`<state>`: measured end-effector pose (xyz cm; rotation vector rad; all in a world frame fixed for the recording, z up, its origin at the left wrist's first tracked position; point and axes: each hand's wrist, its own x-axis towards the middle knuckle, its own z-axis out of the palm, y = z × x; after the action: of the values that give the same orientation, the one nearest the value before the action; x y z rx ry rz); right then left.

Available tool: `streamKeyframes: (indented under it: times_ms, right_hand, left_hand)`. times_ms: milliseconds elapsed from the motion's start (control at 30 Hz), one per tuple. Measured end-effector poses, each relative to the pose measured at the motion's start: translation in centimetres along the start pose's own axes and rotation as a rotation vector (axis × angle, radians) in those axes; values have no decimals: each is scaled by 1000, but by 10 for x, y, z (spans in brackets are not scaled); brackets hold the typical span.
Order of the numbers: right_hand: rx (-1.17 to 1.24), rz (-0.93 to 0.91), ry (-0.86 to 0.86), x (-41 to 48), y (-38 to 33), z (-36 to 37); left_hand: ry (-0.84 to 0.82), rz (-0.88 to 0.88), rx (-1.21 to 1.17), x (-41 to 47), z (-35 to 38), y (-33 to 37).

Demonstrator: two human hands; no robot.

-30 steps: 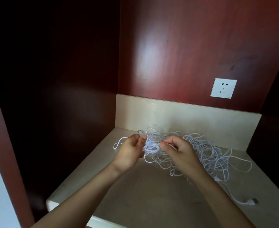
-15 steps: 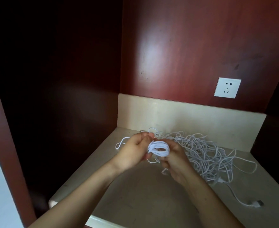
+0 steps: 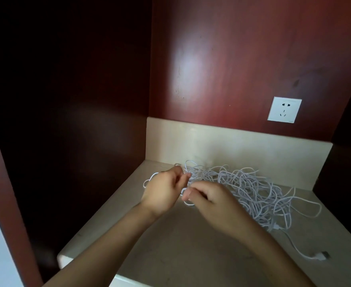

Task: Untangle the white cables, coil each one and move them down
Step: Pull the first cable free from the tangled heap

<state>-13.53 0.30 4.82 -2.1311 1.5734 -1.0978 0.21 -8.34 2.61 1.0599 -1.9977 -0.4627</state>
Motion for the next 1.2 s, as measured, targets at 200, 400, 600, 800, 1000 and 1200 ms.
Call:
streamKeyframes:
  times_ms: [200, 400, 600, 800, 1000, 1200]
  right_hand:
    - [219, 44, 176, 13, 8, -25]
    - [646, 293, 151, 10, 13, -11]
    - [436, 185, -9, -2, 14, 18]
    - [142, 13, -106, -13, 9, 21]
    - [120, 49, 75, -2, 6, -12]
    - [514, 265, 116, 1, 24, -19]
  left_hand:
    - [-95, 97, -460, -11, 0, 23]
    - [-5, 122, -674, -12, -4, 40]
    - [223, 23, -581, -2, -4, 30]
    - [182, 81, -232, -2, 6, 3]
    - [-33, 149, -231, -11, 10, 4]
    - [-73, 217, -701, -18, 6, 24]
